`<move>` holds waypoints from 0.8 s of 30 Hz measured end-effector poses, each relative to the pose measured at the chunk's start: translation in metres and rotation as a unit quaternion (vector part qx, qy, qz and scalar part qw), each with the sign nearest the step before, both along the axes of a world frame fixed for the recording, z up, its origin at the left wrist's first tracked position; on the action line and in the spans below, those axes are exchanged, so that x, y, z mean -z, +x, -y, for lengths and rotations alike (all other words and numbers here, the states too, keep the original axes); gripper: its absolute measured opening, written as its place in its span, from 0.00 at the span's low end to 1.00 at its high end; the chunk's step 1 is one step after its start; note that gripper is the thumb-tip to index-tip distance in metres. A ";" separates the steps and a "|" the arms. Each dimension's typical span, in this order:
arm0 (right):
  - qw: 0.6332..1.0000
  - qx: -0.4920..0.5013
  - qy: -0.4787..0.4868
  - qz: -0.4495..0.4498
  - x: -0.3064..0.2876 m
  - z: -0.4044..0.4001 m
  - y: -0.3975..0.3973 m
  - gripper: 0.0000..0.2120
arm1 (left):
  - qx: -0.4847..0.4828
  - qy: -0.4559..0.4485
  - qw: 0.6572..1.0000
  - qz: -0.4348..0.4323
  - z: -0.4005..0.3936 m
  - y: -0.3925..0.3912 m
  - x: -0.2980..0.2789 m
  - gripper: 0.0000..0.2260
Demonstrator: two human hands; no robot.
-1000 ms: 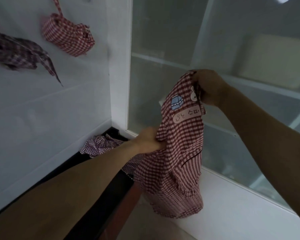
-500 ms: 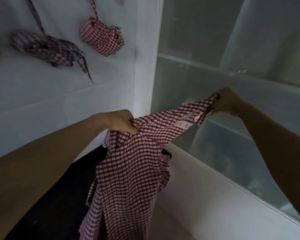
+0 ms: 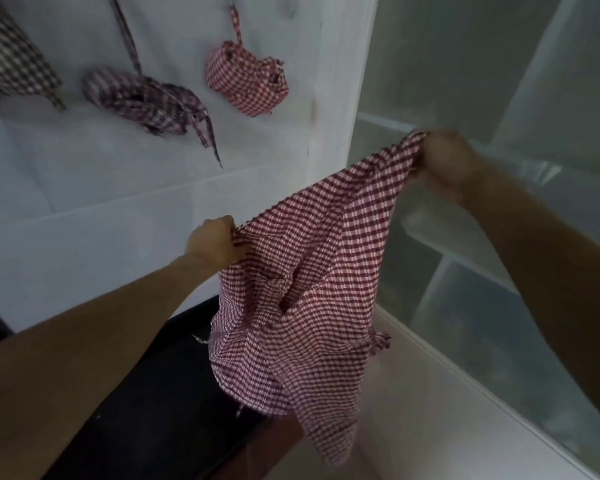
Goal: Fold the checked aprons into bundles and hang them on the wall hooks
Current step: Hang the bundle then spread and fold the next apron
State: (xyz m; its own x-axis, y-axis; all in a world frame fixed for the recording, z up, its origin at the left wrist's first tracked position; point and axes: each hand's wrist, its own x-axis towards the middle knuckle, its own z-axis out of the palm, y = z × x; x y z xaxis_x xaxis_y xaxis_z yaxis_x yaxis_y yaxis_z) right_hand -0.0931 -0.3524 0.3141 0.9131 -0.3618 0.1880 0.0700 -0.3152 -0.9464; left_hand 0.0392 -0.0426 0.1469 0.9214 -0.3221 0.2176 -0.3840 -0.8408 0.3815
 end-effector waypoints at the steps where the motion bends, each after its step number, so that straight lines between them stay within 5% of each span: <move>1: 1.000 -0.001 -0.030 -0.006 -0.003 -0.002 0.004 0.15 | -0.016 0.003 1.000 -0.018 0.001 0.000 0.003 0.19; 6: 0.991 0.046 -0.119 0.045 -0.007 -0.008 0.024 0.14 | 0.034 0.193 0.968 -0.159 -0.001 -0.001 0.002 0.17; 8: 0.984 0.063 -0.152 0.060 -0.007 -0.003 0.033 0.09 | 0.043 0.193 0.964 -0.176 -0.006 -0.003 -0.007 0.14; 13: 0.975 0.095 -0.195 0.054 -0.016 0.000 0.039 0.11 | 0.083 -0.090 0.944 -0.307 -0.019 -0.016 -0.040 0.21; 15: 0.976 0.104 -0.184 0.051 -0.020 -0.002 0.038 0.12 | 0.020 -0.275 0.929 -0.248 -0.016 -0.014 -0.049 0.19; 17: 0.980 0.098 -0.164 0.060 -0.024 -0.003 0.039 0.08 | -0.081 -0.476 0.864 -0.140 -0.013 -0.004 -0.056 0.13; 19: 0.982 0.089 -0.152 0.064 -0.027 -0.004 0.040 0.10 | -0.129 -0.578 0.801 -0.080 -0.012 0.008 -0.066 0.05; 20: 0.983 0.081 -0.151 0.061 -0.029 -0.003 0.040 0.11 | -0.133 -0.586 0.796 -0.073 -0.011 0.012 -0.070 0.11; 22: 0.986 0.057 -0.150 0.050 -0.031 -0.002 0.039 0.12 | -0.136 -0.524 0.836 -0.092 -0.010 0.017 -0.073 0.32; 24: 0.987 0.039 -0.150 0.039 -0.029 -0.001 0.041 0.14 | -0.163 -0.362 0.915 -0.073 -0.004 0.011 -0.069 0.46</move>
State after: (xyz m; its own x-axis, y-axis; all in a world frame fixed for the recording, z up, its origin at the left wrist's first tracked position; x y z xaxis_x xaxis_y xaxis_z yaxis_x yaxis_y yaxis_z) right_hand -0.0521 -0.3514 0.3433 0.8635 -0.3479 0.3651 0.1030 -0.5871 -0.8030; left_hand 0.0501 -0.0386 0.2162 0.9790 0.1544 0.1329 -0.0593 -0.4085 0.9108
